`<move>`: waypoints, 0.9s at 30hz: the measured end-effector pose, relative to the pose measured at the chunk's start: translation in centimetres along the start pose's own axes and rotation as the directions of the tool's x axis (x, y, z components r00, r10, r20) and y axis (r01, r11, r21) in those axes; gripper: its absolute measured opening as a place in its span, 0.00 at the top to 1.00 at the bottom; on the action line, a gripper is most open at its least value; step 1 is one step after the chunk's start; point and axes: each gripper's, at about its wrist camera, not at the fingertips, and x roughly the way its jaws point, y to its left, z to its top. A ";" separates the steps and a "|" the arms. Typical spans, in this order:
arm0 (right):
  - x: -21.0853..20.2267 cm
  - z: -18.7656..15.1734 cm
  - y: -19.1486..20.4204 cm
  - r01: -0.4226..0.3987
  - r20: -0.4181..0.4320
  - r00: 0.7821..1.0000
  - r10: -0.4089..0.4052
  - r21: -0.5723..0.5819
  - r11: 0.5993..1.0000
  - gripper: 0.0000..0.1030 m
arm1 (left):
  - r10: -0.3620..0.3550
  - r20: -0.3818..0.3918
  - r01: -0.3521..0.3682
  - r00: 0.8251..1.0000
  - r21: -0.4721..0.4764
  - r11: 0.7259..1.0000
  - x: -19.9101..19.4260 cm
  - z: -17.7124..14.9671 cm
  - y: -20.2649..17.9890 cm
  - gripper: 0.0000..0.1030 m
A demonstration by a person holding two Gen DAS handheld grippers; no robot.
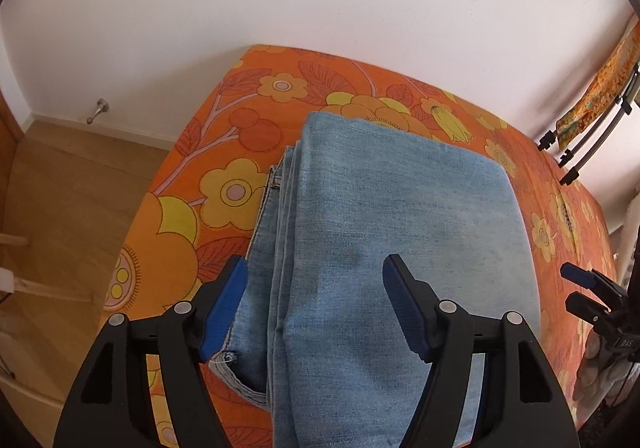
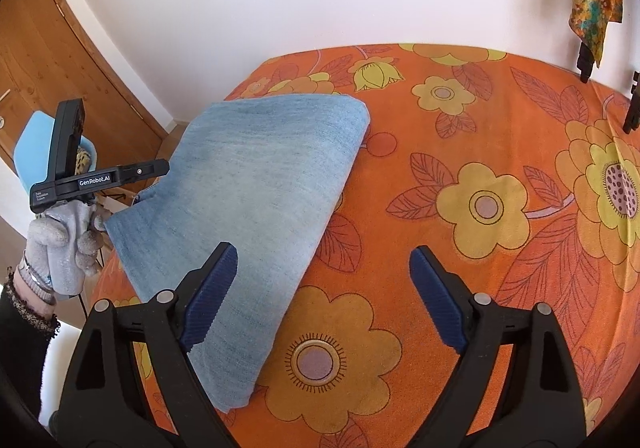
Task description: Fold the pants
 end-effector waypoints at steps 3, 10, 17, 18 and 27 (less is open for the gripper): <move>1.0 0.6 -0.4 -0.013 -0.041 0.999 0.015 0.030 0.999 0.12 | -0.004 -0.012 0.004 1.000 -0.005 1.000 0.4 0.2 0.6 0.32; 3.6 2.1 -1.8 -0.050 -0.103 0.993 0.062 0.114 0.992 0.12 | -0.079 -0.072 0.076 0.994 -0.038 0.996 2.0 1.4 1.8 0.29; 5.3 2.8 -2.2 -0.094 -0.106 0.988 0.110 0.150 0.984 0.17 | -0.166 -0.156 0.155 0.974 -0.082 0.984 3.8 2.7 3.3 0.29; 5.4 2.8 -2.1 -0.102 -0.108 0.987 0.118 0.150 0.984 0.18 | -0.166 -0.165 0.154 0.972 -0.084 0.985 3.9 2.9 3.5 0.29; 6.3 3.5 -1.0 -0.145 -0.104 0.982 0.155 0.093 0.985 0.34 | -0.237 -0.179 0.224 0.955 -0.092 0.970 5.8 2.8 3.7 0.16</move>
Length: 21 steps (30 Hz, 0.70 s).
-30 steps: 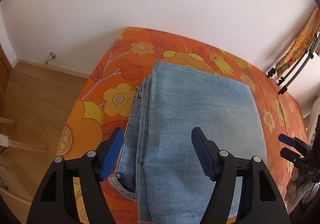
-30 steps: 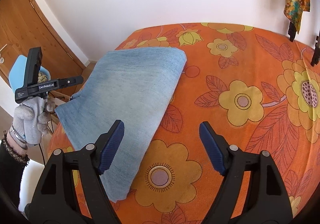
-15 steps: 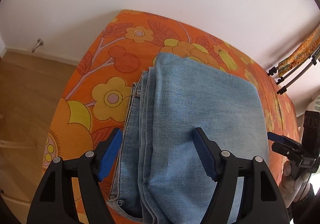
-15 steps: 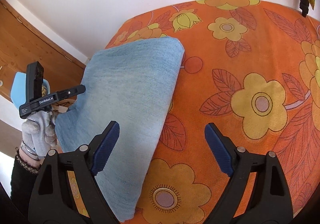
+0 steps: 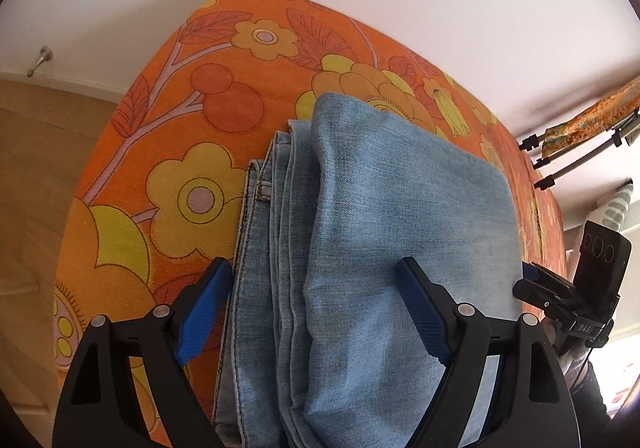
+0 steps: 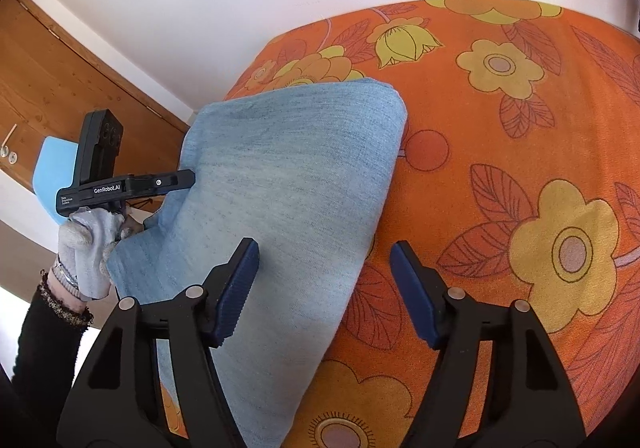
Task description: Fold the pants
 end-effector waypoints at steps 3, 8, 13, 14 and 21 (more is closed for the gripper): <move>0.5 0.1 0.1 -0.020 -0.002 1.000 0.020 -0.010 1.000 0.39 | 0.014 0.014 -0.014 1.000 0.019 1.000 0.1 -0.1 -0.4 0.15; 1.1 0.4 0.4 -0.026 0.004 1.000 0.026 -0.008 1.000 0.40 | 0.029 0.033 -0.030 0.999 0.039 0.999 0.2 -0.3 -1.2 0.26; 1.4 0.4 0.7 -0.021 0.012 1.000 0.022 -0.004 1.000 0.51 | 0.012 0.084 -0.012 0.996 0.007 1.000 0.1 -0.9 -1.5 0.46; 1.4 0.4 0.7 -0.018 0.016 1.000 0.018 -0.001 1.000 0.59 | 0.021 0.098 -0.022 0.995 0.003 1.000 0.0 -1.1 -1.6 0.53; 1.4 0.4 1.3 -0.017 0.024 1.000 0.017 0.004 1.000 0.76 | 0.088 0.157 -0.095 0.984 0.037 0.995 -0.6 -1.7 -2.9 0.69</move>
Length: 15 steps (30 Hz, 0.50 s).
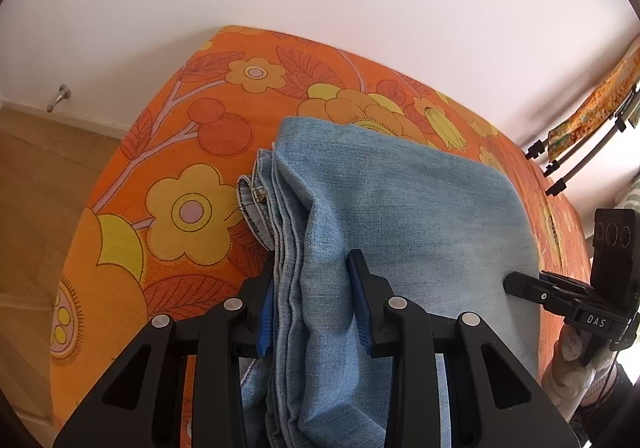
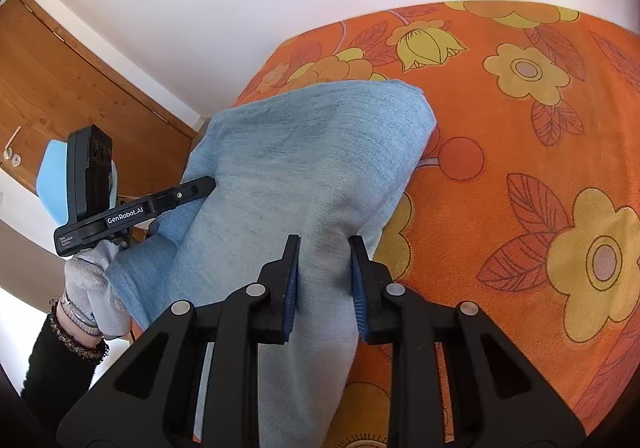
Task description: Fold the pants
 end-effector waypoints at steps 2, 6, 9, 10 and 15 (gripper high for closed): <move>0.1 0.0 -0.2 -0.007 -0.005 1.000 0.007 -0.002 1.000 0.76 | -0.041 -0.025 0.040 0.999 -0.059 0.997 0.1 0.2 1.2 0.64; 0.2 0.2 -0.7 -0.033 -0.023 0.999 0.034 0.036 0.999 0.71 | -0.090 -0.041 0.086 0.995 -0.098 0.991 0.6 0.2 1.8 0.40; 0.3 0.3 -0.4 -0.023 -0.022 0.999 0.024 0.024 0.999 0.69 | -0.055 -0.046 0.053 0.997 -0.052 0.997 0.7 0.2 0.7 0.43; 0.3 0.3 -0.3 -0.019 -0.020 1.000 0.020 0.019 1.000 0.69 | -0.052 -0.036 0.050 0.998 -0.041 0.998 0.6 0.1 0.5 0.48; -0.1 0.1 0.6 0.011 0.001 1.000 -0.011 -0.013 1.000 0.80 | 0.005 0.025 -0.004 1.000 -0.026 1.000 0.0 -0.5 0.0 0.72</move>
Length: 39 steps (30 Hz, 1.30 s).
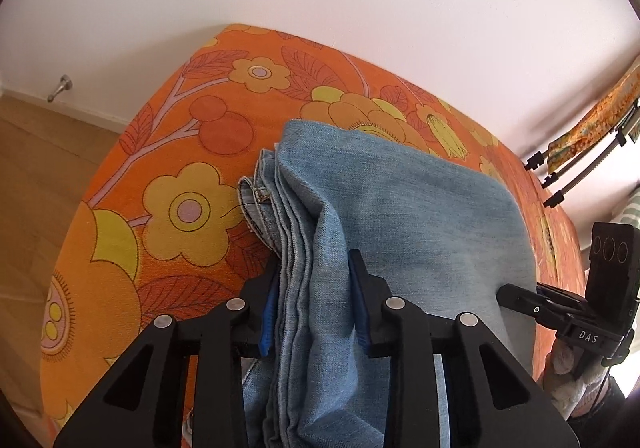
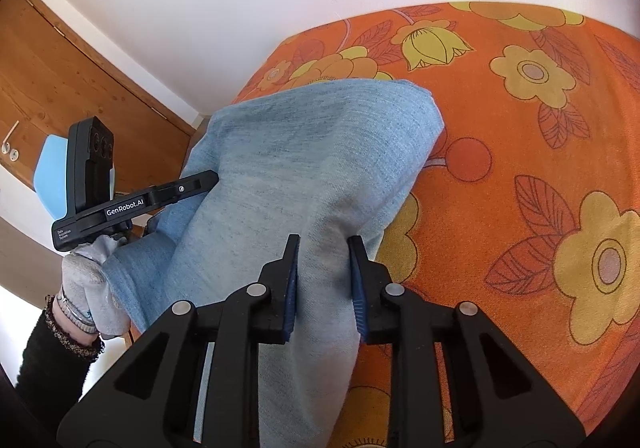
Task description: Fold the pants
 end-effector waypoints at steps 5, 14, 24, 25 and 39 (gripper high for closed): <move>-0.3 -0.2 0.5 0.026 0.017 1.000 -0.026 -0.024 0.999 0.83 | 0.039 0.024 -0.040 0.999 0.028 0.999 -0.3 -0.1 -0.5 0.74; -1.6 -0.1 1.6 0.036 0.056 0.998 -0.033 -0.056 0.998 0.86 | 0.059 0.114 -0.066 0.992 0.055 0.996 -2.8 -0.7 -1.7 0.78; -4.8 0.8 6.3 0.059 0.157 0.987 -0.030 -0.185 0.981 0.87 | 0.020 0.206 -0.048 0.978 0.131 0.990 -5.9 0.4 -5.1 0.79; -5.1 0.9 6.4 0.069 0.168 0.985 -0.036 -0.191 0.979 0.87 | 0.012 0.210 -0.040 0.978 0.129 0.991 -6.0 0.6 -5.2 0.79; -6.0 5.2 5.6 0.126 0.234 0.969 -0.079 -0.194 0.973 0.87 | -0.021 0.270 -0.007 0.963 0.101 0.995 -6.0 6.3 -5.7 0.80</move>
